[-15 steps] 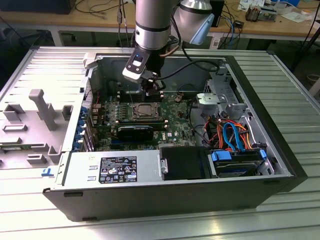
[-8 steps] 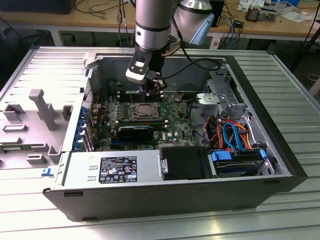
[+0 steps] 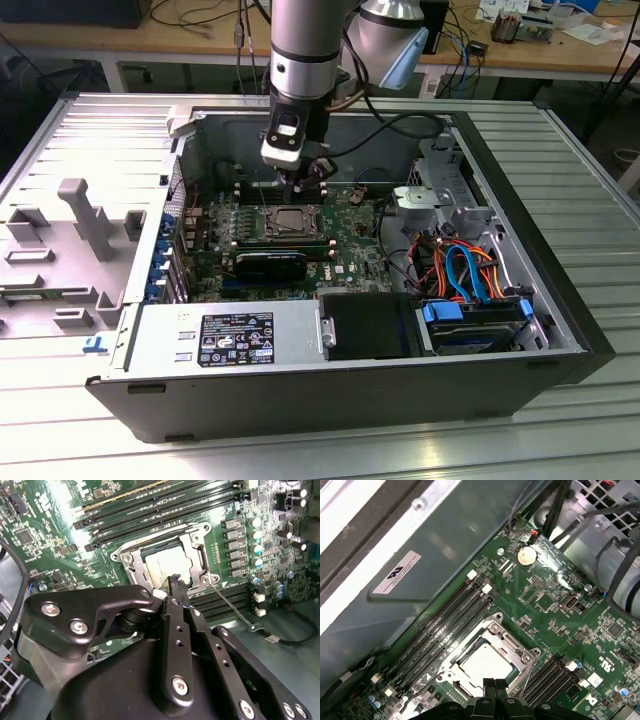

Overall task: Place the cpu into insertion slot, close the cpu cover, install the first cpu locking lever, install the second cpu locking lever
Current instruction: 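Install the first cpu locking lever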

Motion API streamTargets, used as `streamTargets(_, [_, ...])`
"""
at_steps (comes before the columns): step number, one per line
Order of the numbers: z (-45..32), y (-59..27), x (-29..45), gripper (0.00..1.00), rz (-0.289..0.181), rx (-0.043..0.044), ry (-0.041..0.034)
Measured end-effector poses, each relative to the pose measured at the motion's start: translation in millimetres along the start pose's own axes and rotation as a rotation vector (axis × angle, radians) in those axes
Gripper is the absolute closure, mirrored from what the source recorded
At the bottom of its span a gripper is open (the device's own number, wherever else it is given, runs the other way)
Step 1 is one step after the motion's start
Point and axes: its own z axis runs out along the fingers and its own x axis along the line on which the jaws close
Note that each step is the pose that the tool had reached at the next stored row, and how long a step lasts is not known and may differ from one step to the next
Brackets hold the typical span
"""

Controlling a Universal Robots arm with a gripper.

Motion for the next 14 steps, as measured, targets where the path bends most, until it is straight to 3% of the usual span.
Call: streamTargets(14, [0.0,0.0,0.0,0.89,-0.174,0.0037,-0.0067])
